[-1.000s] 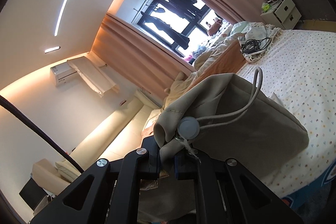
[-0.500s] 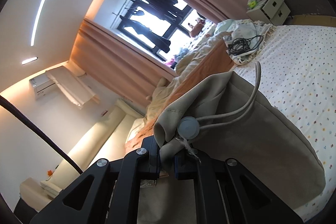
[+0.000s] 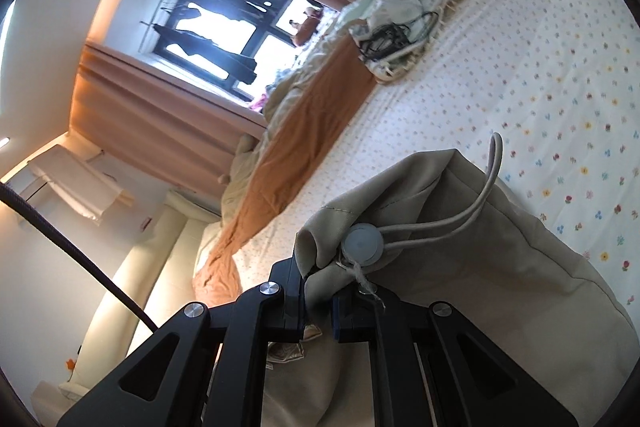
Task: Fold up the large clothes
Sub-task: 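Lower the hem onto the jacket and open both grippers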
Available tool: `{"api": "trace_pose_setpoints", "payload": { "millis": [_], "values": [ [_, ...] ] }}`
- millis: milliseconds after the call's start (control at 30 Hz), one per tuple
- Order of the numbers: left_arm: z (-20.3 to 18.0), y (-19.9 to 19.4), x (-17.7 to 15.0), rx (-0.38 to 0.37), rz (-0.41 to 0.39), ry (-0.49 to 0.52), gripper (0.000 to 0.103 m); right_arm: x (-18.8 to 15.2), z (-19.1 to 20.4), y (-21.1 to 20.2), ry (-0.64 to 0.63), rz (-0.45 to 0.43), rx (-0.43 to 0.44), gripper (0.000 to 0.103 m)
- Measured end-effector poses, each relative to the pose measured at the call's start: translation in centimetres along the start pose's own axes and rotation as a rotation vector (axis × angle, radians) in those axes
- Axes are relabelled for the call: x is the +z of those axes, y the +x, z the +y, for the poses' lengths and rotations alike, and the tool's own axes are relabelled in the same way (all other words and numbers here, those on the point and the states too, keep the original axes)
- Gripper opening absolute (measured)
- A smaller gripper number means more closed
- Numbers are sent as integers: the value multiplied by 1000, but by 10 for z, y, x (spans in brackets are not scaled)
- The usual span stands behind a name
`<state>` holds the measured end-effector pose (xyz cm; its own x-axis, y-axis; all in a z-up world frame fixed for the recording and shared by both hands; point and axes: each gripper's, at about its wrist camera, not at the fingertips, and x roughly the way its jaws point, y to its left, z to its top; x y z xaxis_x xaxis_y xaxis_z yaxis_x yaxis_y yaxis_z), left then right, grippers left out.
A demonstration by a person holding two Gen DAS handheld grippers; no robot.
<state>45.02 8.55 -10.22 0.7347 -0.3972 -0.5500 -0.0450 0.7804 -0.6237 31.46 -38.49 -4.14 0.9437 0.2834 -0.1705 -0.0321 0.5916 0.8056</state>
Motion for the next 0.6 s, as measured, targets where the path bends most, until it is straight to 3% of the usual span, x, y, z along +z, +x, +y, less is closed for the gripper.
{"api": "trace_pose_setpoints", "payload": {
  "millis": [133, 233, 267, 300, 333, 367, 400, 433, 500, 600],
  "values": [
    [13, 35, 3, 8, 47, -43, 9, -7, -5, 16, 43, 22, -55, 9],
    [23, 57, 4, 49, 92, -81, 17, -9, -3, 24, 54, 33, -61, 11],
    [23, 61, 4, 64, 100, -81, 27, -9, -1, 26, 57, 40, -66, 13],
    [22, 65, 3, 52, 105, -80, 51, -11, 0, 27, 58, 45, -69, 18],
    [20, 66, 2, 25, 109, -80, 69, -13, 3, 27, 57, 49, -82, 31],
    [17, 67, 1, 2, 107, -78, 103, -14, 6, 27, 50, 49, -109, 43],
    [13, 64, 0, -11, 93, -70, 103, -15, 11, 25, 40, 44, -136, 68],
    [9, 61, 1, -12, 87, -60, 103, -18, 15, 20, 33, 37, -142, 75],
    [4, 52, 1, -2, 77, -47, 103, -20, 23, 12, 25, 36, -126, 75],
    [6, 29, -1, 1, 55, -47, 103, -26, 34, -11, -5, 32, -176, 75]
  ]
}}
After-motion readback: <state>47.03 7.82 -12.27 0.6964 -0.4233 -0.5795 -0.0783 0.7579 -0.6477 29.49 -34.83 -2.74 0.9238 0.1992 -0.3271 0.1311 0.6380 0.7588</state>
